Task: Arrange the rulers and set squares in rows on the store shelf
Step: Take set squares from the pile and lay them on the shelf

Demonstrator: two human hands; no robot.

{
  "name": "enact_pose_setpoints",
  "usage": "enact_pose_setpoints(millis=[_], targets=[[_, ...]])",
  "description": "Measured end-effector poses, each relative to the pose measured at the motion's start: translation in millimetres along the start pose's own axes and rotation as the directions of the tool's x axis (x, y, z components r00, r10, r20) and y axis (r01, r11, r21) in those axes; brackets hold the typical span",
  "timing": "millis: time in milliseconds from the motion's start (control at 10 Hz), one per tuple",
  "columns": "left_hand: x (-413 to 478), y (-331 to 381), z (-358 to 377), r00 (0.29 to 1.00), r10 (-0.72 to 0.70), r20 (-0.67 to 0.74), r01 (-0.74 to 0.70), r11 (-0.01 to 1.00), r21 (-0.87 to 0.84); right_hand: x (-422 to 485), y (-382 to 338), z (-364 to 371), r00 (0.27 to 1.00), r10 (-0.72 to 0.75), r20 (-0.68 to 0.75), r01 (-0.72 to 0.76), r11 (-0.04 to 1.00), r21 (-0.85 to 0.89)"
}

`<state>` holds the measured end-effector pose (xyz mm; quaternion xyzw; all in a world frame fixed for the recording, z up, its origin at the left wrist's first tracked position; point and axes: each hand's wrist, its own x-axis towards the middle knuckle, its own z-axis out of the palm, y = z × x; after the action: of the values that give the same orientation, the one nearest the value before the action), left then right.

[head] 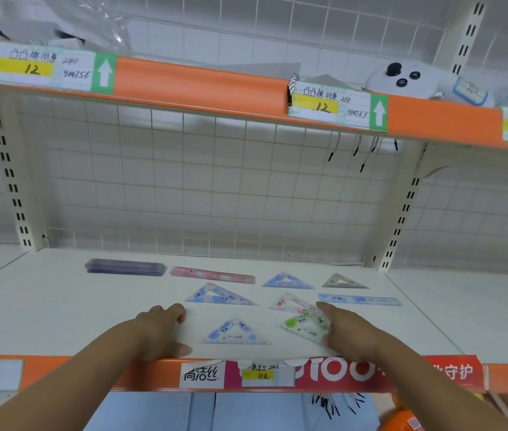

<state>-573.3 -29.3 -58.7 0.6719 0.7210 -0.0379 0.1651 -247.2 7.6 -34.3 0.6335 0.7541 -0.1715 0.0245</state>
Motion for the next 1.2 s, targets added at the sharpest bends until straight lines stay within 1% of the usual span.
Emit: enact_pose_setpoints(millis=[200, 600, 700, 800, 1200], targets=[[-1, 2, -1, 1.000, 0.001, -0.002, -0.001, 1.000, 0.002, 3, -1, -5, 0.999, 0.015, 0.029, -0.014, 1.000, -0.026], [-2, 2, -1, 1.000, -0.008, -0.002, 0.008, 1.000, 0.002, 4, -4, -3, 0.997, 0.076, 0.013, -0.074, 0.994, -0.075], [-4, 2, -1, 1.000, -0.005, -0.003, 0.005, 1.000, -0.001, 6, -5, -1, 0.997, 0.075, 0.010, -0.074, 0.994, -0.077], [-4, 2, -2, 1.000, -0.003, -0.002, 0.003, 1.000, 0.000, 8, -6, 0, 0.996, 0.094, 0.010, -0.093, 0.995, -0.036], [-7, 3, -1, 1.000, -0.003, -0.010, 0.003, 1.000, -0.004, 10, -5, 2, 0.990, 0.135, -0.044, -0.138, 0.988, -0.064]])
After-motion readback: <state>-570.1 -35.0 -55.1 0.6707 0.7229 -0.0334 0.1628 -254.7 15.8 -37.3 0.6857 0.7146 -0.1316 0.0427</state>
